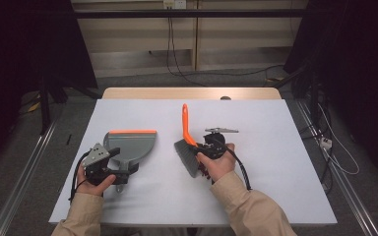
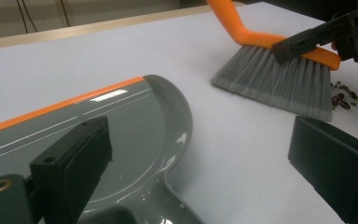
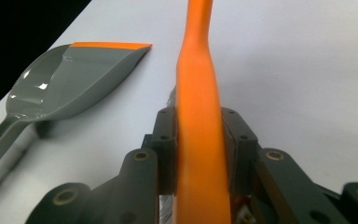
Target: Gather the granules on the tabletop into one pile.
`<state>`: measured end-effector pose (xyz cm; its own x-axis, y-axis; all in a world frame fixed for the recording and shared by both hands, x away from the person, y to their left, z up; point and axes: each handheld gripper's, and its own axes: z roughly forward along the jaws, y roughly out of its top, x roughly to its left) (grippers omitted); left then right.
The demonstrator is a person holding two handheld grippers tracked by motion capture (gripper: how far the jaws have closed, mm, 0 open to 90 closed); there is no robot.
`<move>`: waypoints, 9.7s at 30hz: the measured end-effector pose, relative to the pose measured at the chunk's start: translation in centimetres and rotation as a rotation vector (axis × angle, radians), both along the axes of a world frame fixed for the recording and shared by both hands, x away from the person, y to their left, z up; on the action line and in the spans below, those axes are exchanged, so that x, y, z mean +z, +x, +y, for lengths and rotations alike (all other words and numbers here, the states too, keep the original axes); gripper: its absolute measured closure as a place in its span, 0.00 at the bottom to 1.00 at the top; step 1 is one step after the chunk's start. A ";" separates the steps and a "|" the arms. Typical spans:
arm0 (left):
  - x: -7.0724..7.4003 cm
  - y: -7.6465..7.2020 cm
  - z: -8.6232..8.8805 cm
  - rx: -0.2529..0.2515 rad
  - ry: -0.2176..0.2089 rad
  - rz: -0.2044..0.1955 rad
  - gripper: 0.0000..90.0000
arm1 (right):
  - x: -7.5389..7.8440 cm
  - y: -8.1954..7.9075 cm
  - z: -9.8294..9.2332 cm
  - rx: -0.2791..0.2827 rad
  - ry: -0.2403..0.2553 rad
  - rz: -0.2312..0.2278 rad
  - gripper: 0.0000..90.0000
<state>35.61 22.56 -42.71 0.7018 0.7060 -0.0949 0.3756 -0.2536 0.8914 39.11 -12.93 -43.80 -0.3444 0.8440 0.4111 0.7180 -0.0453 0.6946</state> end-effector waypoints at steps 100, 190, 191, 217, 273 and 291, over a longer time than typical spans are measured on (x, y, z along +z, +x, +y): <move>-0.2 0.2 0.1 0.021 0.001 0.011 0.07 | 1.5 1.3 -6.9 0.779 -0.413 -0.471 0.80; -0.2 0.3 0.0 0.018 0.003 0.014 0.07 | 1.9 -0.3 -5.2 0.806 -0.091 -0.347 0.79; -0.2 0.3 -0.1 0.018 0.003 0.014 0.07 | 2.0 -0.5 -5.2 0.809 -0.087 -0.347 0.79; -0.3 0.3 -0.1 0.017 0.006 0.016 0.07 | 0.9 0.8 -7.3 0.781 -0.105 -0.332 0.79; 0.0 0.0 -0.4 -0.013 -0.003 0.009 0.07 | -0.2 -3.8 -5.7 -0.053 -0.315 -0.404 0.80; -0.1 0.1 -0.4 -0.014 0.003 0.008 0.07 | -0.3 -2.5 -4.7 -0.022 -0.272 -0.402 0.79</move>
<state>35.72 22.16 -42.78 0.7106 0.6967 -0.0983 0.3789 -0.2612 0.8878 36.64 -17.59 -44.07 -0.4116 0.9113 0.0128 0.3909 0.1638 0.9057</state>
